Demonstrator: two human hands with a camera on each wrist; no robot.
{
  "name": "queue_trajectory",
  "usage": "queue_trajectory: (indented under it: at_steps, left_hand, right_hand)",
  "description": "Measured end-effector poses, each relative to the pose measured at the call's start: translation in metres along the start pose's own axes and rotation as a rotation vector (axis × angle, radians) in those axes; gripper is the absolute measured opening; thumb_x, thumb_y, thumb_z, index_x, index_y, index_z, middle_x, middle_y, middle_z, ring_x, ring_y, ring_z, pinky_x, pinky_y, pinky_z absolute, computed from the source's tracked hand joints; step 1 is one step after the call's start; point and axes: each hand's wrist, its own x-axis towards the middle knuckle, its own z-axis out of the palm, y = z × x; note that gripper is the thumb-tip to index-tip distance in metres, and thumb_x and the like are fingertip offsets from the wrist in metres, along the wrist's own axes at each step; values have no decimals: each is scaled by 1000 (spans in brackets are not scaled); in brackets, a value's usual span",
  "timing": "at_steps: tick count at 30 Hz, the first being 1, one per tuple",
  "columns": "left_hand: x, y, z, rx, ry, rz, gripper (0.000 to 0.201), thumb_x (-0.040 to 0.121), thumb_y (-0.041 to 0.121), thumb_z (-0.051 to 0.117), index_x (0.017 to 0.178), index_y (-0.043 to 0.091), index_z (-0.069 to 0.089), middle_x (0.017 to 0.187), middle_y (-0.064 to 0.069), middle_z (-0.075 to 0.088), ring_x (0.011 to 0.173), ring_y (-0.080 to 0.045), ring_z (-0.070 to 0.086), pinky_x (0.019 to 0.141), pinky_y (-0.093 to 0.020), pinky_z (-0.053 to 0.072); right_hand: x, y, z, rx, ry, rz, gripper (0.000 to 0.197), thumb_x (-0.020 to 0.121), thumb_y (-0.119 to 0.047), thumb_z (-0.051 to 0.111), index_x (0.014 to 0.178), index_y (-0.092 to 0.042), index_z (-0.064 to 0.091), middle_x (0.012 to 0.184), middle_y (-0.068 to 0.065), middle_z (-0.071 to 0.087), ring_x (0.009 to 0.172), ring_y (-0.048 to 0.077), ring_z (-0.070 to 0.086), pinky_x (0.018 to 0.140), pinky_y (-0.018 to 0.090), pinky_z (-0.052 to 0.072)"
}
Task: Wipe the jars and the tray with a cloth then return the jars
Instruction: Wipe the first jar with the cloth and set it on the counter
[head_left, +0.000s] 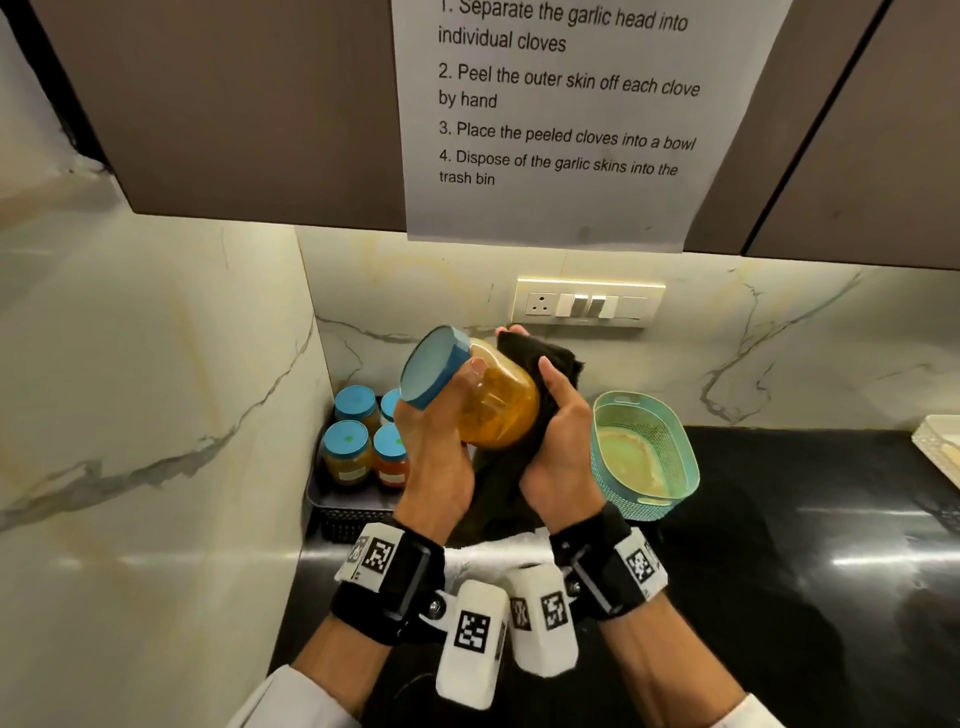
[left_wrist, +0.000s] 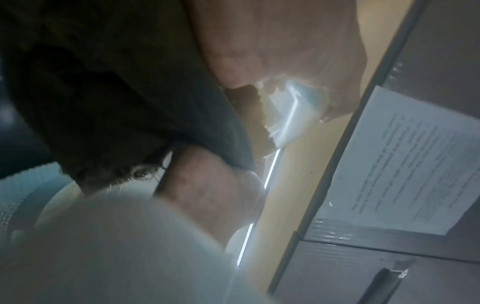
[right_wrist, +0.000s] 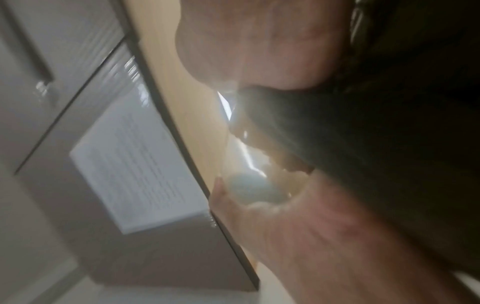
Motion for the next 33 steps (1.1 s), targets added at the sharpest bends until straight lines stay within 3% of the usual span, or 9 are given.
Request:
queue_trajectory:
  at_steps: [3,7,11,16,18,21,25,29,33]
  left_hand:
    - [2,4,-5,183,-11,157,98,38,68,94,121,28,61,118,-3,68,117,-25,65,103,-51,55]
    - [13,8,-15,383,-30,327,76,50,56,85,117,34,56,111,13,66,100,5,66,89,-21,56]
    - [14,11,-21,377,-37,367,74,53,57,84,118,34,56,111,10,66,101,-2,66,87,-22,56]
    - [-7,5,-21,346,-64,356,93,45,71,91,120,26,58,111,8,66,105,-9,65,95,-37,58]
    - [-16,1,-23,310,-74,314,90,44,64,93,119,25,60,110,7,66,103,-6,65,92,-39,56]
    - [-20,0,-22,320,-86,302,101,37,80,91,118,29,59,109,13,69,104,-4,66,92,-35,58]
    - [-15,7,-22,377,-147,288,96,38,80,90,116,34,57,102,35,68,103,7,65,91,-24,58]
    - [-1,9,-35,470,-179,357,73,54,48,88,117,32,56,104,38,67,106,10,63,91,-15,54]
    - [13,10,-47,532,-129,453,71,59,48,88,120,31,56,110,23,67,108,9,62,94,-11,50]
  right_hand:
    - [-1,8,-1,25,28,219,49,103,-51,51,126,-15,75,119,18,75,103,32,74,93,45,59]
    - [-14,26,-8,136,26,328,54,106,-50,46,134,-9,68,128,24,71,122,39,66,104,51,52]
    - [-22,26,-18,189,17,179,46,108,-45,46,140,-17,64,130,19,71,127,36,64,112,50,46]
    - [-21,13,-23,87,-70,11,42,109,-43,40,141,-27,64,131,14,72,118,31,71,97,45,58]
    - [-16,7,-27,75,-104,60,42,108,-46,42,130,-27,73,130,16,72,116,34,70,98,48,57]
    - [-11,6,-26,73,-130,207,48,108,-47,41,138,-20,67,132,17,70,115,34,70,96,47,59]
    - [-22,29,-16,184,-100,316,53,107,-33,42,93,-4,84,94,19,79,79,29,79,66,35,65]
    - [-27,55,-24,244,-69,493,49,99,-35,51,133,-5,69,135,23,67,128,39,63,114,50,46]
    - [-25,52,-33,203,-22,440,50,105,-41,49,137,-5,64,134,26,67,121,42,65,109,53,48]
